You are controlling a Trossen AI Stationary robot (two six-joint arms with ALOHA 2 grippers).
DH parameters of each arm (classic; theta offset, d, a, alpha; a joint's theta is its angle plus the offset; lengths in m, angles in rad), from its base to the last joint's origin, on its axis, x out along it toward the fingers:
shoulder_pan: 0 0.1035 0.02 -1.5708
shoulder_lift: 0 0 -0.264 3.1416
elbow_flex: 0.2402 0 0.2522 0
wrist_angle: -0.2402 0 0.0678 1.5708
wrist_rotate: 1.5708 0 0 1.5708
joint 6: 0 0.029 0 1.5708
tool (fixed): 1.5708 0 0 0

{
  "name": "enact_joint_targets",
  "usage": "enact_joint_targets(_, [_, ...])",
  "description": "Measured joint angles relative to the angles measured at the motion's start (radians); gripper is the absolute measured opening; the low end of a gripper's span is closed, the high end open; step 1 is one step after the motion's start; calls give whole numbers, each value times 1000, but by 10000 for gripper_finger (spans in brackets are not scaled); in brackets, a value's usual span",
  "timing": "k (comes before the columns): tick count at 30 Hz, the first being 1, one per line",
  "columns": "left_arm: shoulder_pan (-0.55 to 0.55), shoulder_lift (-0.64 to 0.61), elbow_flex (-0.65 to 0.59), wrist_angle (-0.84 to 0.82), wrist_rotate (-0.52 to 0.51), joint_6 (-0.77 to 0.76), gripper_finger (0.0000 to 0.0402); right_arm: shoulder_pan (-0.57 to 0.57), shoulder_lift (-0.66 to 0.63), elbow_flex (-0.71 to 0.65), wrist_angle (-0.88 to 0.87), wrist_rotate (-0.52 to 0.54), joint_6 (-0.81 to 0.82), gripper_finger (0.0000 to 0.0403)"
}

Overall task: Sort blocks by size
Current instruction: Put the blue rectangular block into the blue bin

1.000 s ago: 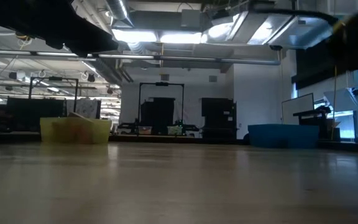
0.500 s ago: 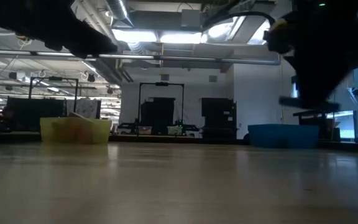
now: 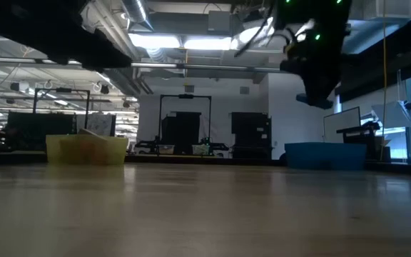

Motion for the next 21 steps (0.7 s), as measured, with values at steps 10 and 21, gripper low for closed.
enact_joint_targets(10, [41, 40, 0, 5, 0, 1, 143, -406, 1, -83, 306, -57, -363, 122])
enact_joint_targets(21, [42, 46, 0, 15, 0, 55, 143, -642, 1, -271, 630, -231, -443, 122])
